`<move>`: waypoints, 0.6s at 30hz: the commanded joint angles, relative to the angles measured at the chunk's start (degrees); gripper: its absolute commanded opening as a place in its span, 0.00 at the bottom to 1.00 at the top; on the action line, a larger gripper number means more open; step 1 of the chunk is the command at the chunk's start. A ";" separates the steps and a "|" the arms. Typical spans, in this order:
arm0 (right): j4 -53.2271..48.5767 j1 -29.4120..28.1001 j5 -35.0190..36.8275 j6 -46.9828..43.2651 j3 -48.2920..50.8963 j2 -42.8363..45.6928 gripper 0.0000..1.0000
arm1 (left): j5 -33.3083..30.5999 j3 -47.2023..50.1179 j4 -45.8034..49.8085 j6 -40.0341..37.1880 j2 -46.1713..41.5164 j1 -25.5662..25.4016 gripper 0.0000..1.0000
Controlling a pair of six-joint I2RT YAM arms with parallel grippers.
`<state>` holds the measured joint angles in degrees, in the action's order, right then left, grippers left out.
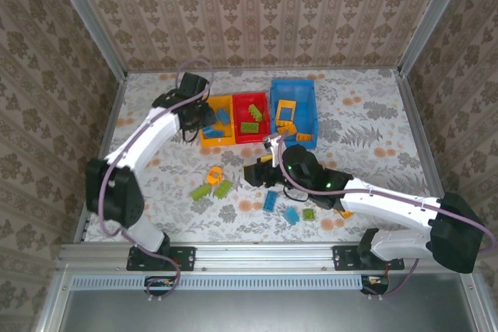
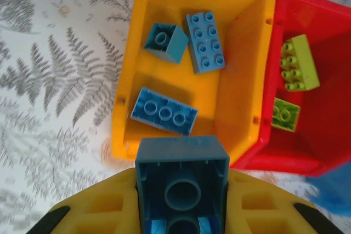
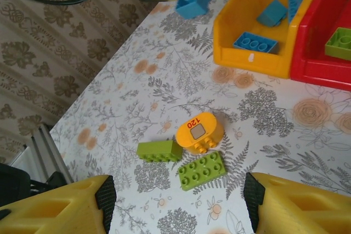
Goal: Sort the legos into containers by color
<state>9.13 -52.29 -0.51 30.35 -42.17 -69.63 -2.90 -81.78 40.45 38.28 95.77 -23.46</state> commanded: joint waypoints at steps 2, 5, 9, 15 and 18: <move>1.08 0.96 1.30 1.57 -0.68 -0.19 0.66 | 2.12 -7.62 1.50 -5.55 9.44 1.01 0.11; 0.74 1.32 1.24 1.84 -0.02 0.14 0.66 | 2.98 -12.69 1.62 -6.57 15.50 1.14 0.13; -0.37 1.62 1.94 2.32 0.11 -0.15 0.67 | 2.24 -17.19 3.61 -7.07 21.73 1.28 0.15; -5.48 2.01 5.79 3.66 -1.09 -1.16 0.68 | 1.93 -16.64 3.76 -6.82 23.11 1.23 0.33; -6.61 2.00 6.22 3.69 -1.40 -1.47 0.68 | 2.03 -16.20 3.93 -7.08 21.51 1.19 0.41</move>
<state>5.21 -50.48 3.25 33.26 -42.17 -70.50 -1.04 -97.32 42.50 32.27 119.13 -22.74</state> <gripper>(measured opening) 0.679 0.399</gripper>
